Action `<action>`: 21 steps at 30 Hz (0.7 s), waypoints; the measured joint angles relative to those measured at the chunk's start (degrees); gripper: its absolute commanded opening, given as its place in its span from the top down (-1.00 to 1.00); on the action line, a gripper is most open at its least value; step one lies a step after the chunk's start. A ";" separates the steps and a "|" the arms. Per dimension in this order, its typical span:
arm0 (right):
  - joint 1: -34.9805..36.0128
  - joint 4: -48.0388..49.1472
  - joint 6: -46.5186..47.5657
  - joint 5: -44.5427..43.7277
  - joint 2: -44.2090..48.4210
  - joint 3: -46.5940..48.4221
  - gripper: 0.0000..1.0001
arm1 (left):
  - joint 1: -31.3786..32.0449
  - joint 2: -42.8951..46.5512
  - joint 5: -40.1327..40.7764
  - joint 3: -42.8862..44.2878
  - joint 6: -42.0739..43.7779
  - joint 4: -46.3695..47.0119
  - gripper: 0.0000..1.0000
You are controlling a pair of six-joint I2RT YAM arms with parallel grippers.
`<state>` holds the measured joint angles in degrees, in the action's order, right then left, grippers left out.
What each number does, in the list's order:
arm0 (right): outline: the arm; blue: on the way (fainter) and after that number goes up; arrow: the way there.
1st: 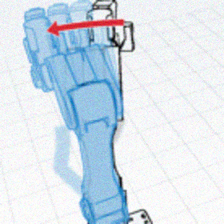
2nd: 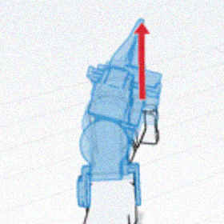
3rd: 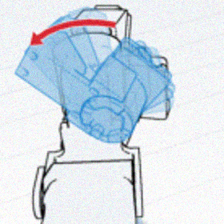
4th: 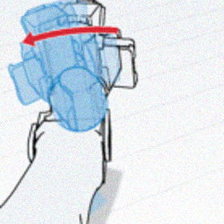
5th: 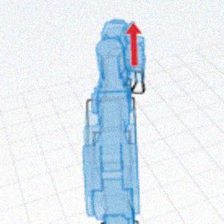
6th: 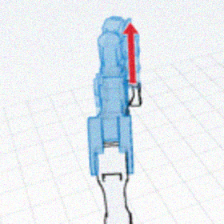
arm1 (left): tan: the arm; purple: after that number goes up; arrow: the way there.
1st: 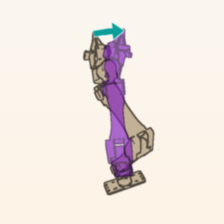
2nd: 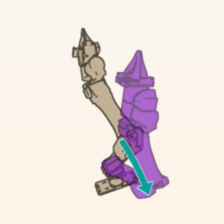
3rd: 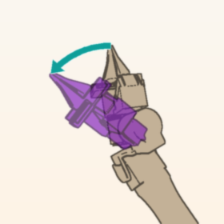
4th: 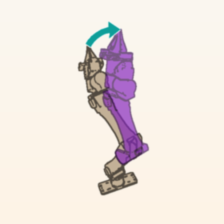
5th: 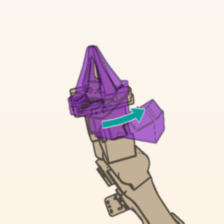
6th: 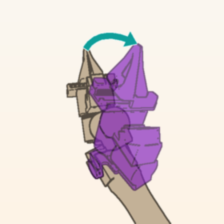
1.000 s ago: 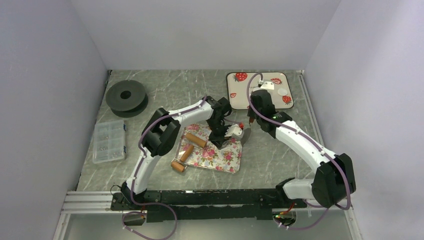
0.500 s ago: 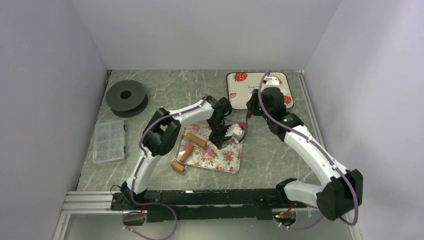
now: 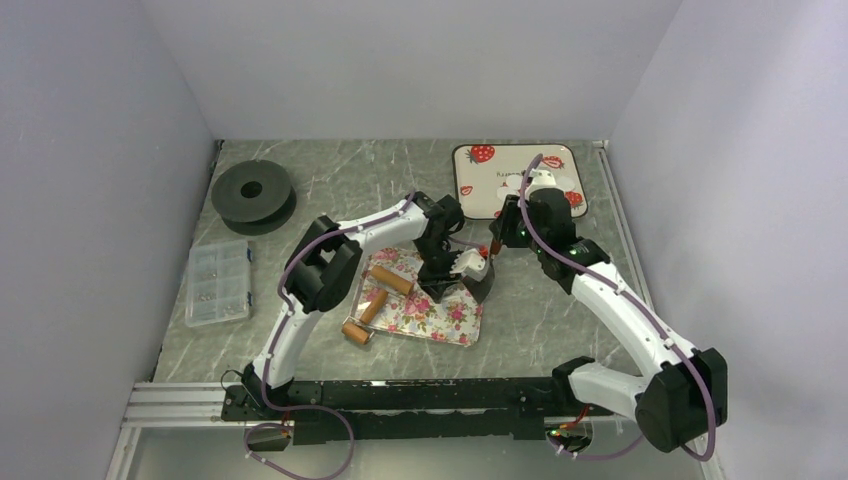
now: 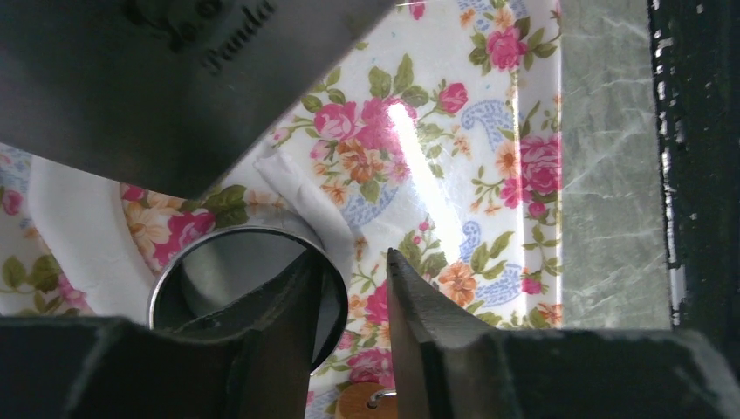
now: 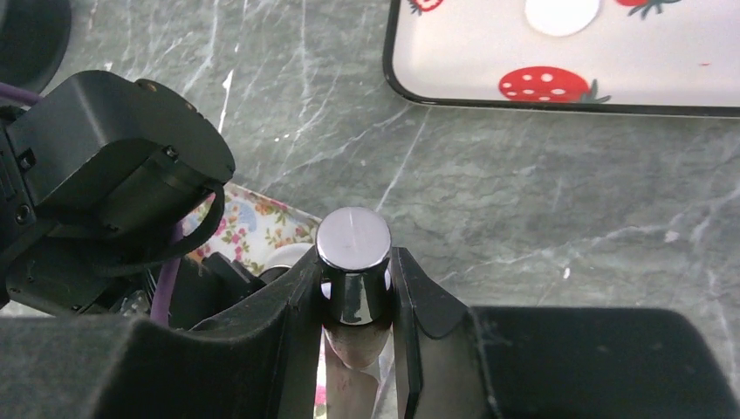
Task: Roll out the dumpling wrappers from the dough
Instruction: Remove the dumpling wrapper from the work surface.
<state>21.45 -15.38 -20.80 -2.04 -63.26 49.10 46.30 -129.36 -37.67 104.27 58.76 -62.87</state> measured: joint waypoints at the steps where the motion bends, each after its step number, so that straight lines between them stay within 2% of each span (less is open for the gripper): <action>1: 0.00 0.00 0.00 0.59 -0.28 0.00 1.00 | 0.02 0.11 0.02 0.00 -0.22 -0.11 0.15; 19: -0.04 2.14 -0.35 2.34 -4.13 -0.35 1.00 | 0.02 5.05 1.73 -2.32 -4.74 5.20 -0.05; 21: -0.04 2.10 -0.31 2.10 -3.96 -0.35 1.00 | 0.02 5.16 2.60 -3.30 -5.09 6.23 -0.02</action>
<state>21.41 -13.28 -21.10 0.05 -67.22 48.75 46.33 -124.20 -35.07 100.97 53.67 -56.64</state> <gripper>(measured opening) 0.320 0.521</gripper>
